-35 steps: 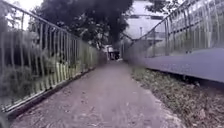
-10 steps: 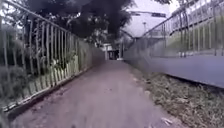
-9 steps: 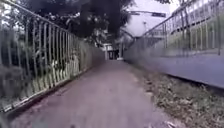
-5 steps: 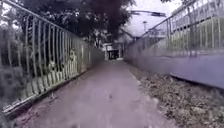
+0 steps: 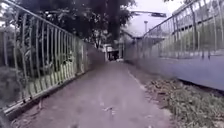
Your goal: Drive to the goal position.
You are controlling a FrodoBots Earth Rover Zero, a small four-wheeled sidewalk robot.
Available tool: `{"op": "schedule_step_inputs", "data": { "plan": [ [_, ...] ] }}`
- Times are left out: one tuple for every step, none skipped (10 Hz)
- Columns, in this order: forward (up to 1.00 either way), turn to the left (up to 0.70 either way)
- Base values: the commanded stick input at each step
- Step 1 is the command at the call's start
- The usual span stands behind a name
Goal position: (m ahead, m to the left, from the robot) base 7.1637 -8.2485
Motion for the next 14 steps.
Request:
{"op": "schedule_step_inputs", "data": {
  "plan": [
    [0.70, 0.00],
    [0.70, 0.00],
    [0.70, 0.00],
    [0.70, 0.00],
    [0.70, 0.00],
    [0.70, 0.00],
    [0.70, 0.00],
    [0.70, 0.00],
    [0.70, 0.00],
    [0.70, 0.00],
    [0.70, 0.00],
    [0.70, 0.00],
    [0.70, 0.00],
    [0.70, 0.00]
  ]
}}
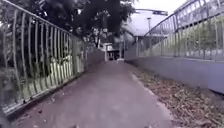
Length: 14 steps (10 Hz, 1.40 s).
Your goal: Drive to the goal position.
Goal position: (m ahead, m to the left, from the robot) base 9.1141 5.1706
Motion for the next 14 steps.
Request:
{"op": "schedule_step_inputs", "data": {
  "plan": [
    [0.70, 0.00],
    [0.70, 0.00],
    [0.70, 0.00],
    [0.70, 0.00],
    [0.70, 0.00],
    [0.70, 0.00],
    [0.70, 0.00],
    [0.70, 0.00],
    [0.70, 0.00],
    [0.70, 0.00],
    [0.70, 0.00],
    [0.70, 0.00],
    [0.70, 0.00],
    [0.70, 0.00]
  ]
}}
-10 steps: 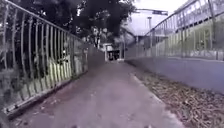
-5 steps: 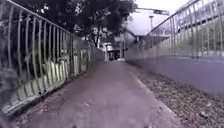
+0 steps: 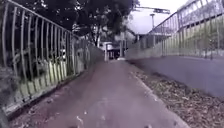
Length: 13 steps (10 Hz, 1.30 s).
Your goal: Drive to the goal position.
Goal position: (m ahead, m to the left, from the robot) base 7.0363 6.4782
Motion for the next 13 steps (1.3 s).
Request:
{"op": "schedule_step_inputs", "data": {
  "plan": [
    [0.70, 0.00],
    [0.70, 0.00],
    [0.70, 0.00],
    [0.70, 0.00],
    [0.70, 0.00],
    [0.70, 0.00],
    [0.70, 0.00],
    [0.70, 0.00],
    [0.70, 0.00],
    [0.70, 0.00],
    [0.70, 0.00],
    [0.70, 0.00],
    [0.70, 0.00]
  ]
}}
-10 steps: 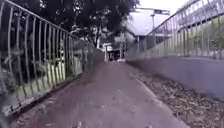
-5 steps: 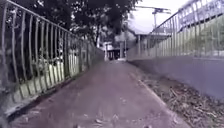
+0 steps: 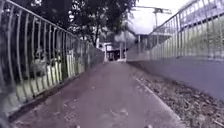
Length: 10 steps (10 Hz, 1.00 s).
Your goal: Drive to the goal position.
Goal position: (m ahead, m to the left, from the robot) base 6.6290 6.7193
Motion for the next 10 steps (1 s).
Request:
{"op": "schedule_step_inputs", "data": {
  "plan": [
    [0.70, 0.00],
    [0.70, 0.00],
    [0.70, 0.00],
    [0.70, 0.00],
    [0.70, 0.00],
    [0.70, 0.00],
    [0.70, 0.00],
    [0.70, 0.00],
    [0.70, 0.00],
    [0.70, 0.00]
  ]
}}
